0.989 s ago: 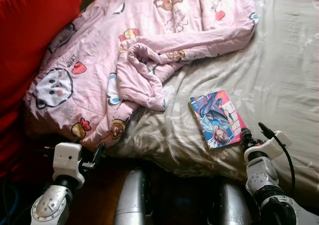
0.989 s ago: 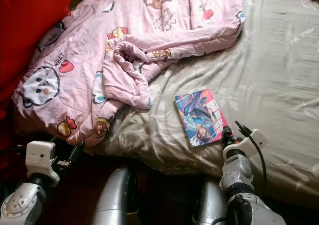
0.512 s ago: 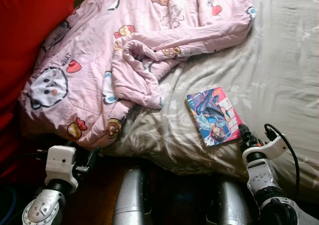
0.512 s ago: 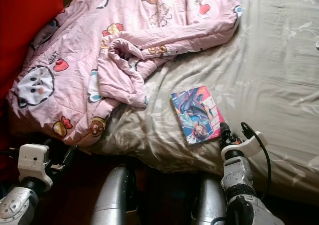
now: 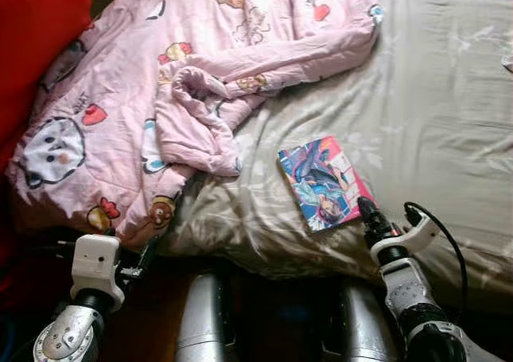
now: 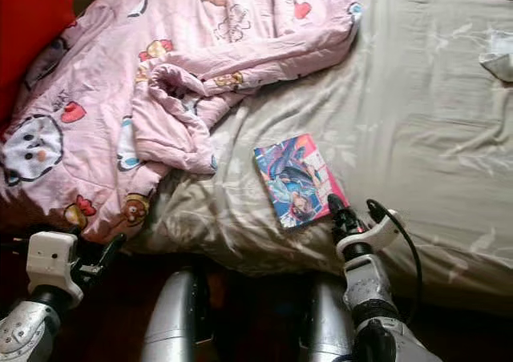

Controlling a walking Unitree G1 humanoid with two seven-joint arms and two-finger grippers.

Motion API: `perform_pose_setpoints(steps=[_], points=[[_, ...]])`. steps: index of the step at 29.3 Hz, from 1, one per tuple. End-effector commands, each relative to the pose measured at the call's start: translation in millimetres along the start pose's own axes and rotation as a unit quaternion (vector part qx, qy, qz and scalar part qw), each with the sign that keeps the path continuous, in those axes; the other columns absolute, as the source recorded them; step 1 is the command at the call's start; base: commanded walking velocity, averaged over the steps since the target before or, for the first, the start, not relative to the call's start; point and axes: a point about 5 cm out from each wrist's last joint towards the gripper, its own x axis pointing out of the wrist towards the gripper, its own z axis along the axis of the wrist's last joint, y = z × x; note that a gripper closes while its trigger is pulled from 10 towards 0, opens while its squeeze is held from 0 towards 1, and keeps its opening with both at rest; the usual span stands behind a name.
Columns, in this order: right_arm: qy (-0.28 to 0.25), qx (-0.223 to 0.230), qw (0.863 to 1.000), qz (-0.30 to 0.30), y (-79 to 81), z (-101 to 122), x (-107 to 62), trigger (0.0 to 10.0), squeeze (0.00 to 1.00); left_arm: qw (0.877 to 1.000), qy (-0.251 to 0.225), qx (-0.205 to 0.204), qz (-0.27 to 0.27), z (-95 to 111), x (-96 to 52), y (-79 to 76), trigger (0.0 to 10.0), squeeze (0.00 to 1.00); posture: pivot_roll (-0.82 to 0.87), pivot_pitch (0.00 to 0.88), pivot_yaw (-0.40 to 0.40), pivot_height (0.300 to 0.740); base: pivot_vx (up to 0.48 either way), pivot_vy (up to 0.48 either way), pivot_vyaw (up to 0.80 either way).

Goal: Clean up the room

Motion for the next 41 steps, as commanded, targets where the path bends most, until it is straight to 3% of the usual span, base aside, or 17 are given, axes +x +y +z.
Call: perform_pose_setpoints(steps=[1, 9, 14, 15, 16, 18, 41], points=[[0.107, 0.036, 0.994, 0.014, 10.7, -52.4, -5.0, 10.0, 0.00, 1.000, 0.022, 0.000, 0.018, -6.8, -6.9, 7.7, 10.0, 0.00, 0.31, 0.383, 0.146, 0.589, 0.000, 0.000, 0.00], [0.102, 0.029, 0.994, 0.002, 19.5, -46.2, 5.3, 10.0, 0.00, 0.999, 0.024, 0.002, 0.020, -7.1, -5.9, 7.8, 10.0, 0.00, 0.32, 0.378, 0.145, 0.589, 0.000, 0.000, 0.00], [0.092, 0.050, 0.995, -0.003, 22.4, -44.4, 8.4, 10.0, 0.00, 0.999, 0.025, 0.003, 0.022, -7.5, -5.2, 9.5, 10.0, 0.00, 0.32, 0.373, 0.143, 0.589, 0.000, 0.000, 0.00], [0.090, 0.055, 0.994, -0.003, 23.1, -44.5, 8.8, 8.5, 0.00, 0.999, 0.025, 0.004, 0.023, -7.2, -5.1, 10.0, 10.0, 0.00, 0.33, 0.371, 0.143, 0.589, 0.000, 0.000, 0.00], [0.089, 0.059, 0.994, -0.005, 23.3, -44.6, 9.0, 3.8, 0.00, 0.999, 0.025, 0.004, 0.023, -6.9, -5.0, 10.5, 10.0, 0.00, 0.33, 0.371, 0.144, 0.589, 0.000, 0.000, 0.00], [0.085, 0.073, 0.994, -0.010, 23.0, -45.4, 8.9, 0.0, 0.00, 0.999, 0.026, 0.004, 0.025, -6.9, -5.9, 11.5, 10.0, 0.00, 0.33, 0.374, 0.144, 0.589, 0.000, 0.000, 0.00], [0.089, 0.069, 0.993, 0.015, 25.0, -48.5, 7.4, 0.0, 0.00, 0.999, 0.036, 0.006, 0.027, -10.7, -7.2, 13.2, 10.0, 0.00, 0.34, 0.369, 0.150, 0.589, 0.000, 0.000, 0.00]])
